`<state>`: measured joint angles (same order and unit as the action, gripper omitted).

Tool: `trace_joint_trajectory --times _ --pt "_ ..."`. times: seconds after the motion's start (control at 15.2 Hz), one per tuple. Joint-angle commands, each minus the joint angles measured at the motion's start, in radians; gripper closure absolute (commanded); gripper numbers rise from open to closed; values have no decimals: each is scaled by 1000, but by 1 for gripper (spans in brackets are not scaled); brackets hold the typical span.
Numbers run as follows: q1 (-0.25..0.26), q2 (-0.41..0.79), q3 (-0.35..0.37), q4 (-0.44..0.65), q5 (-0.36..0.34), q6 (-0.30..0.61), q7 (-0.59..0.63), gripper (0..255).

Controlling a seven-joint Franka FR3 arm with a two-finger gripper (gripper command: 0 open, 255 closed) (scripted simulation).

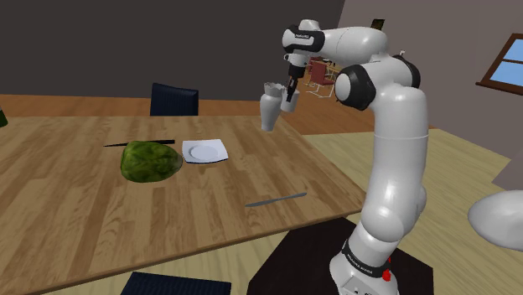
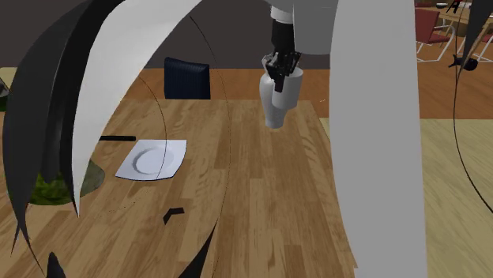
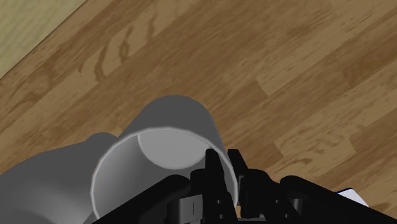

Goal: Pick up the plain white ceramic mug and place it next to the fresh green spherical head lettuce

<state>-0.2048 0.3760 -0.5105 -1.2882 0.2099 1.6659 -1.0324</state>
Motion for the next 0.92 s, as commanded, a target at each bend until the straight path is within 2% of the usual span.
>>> trace_joint_trajectory --times 0.0,0.07,0.4,0.86 --pt "-7 9 0 40 4 -32 1 255" --pt "-7 9 0 41 4 -33 1 255" --pt "119 -138 18 -154 -74 35 118 255" --pt "246 -290 79 -335 -160 88 301 255"
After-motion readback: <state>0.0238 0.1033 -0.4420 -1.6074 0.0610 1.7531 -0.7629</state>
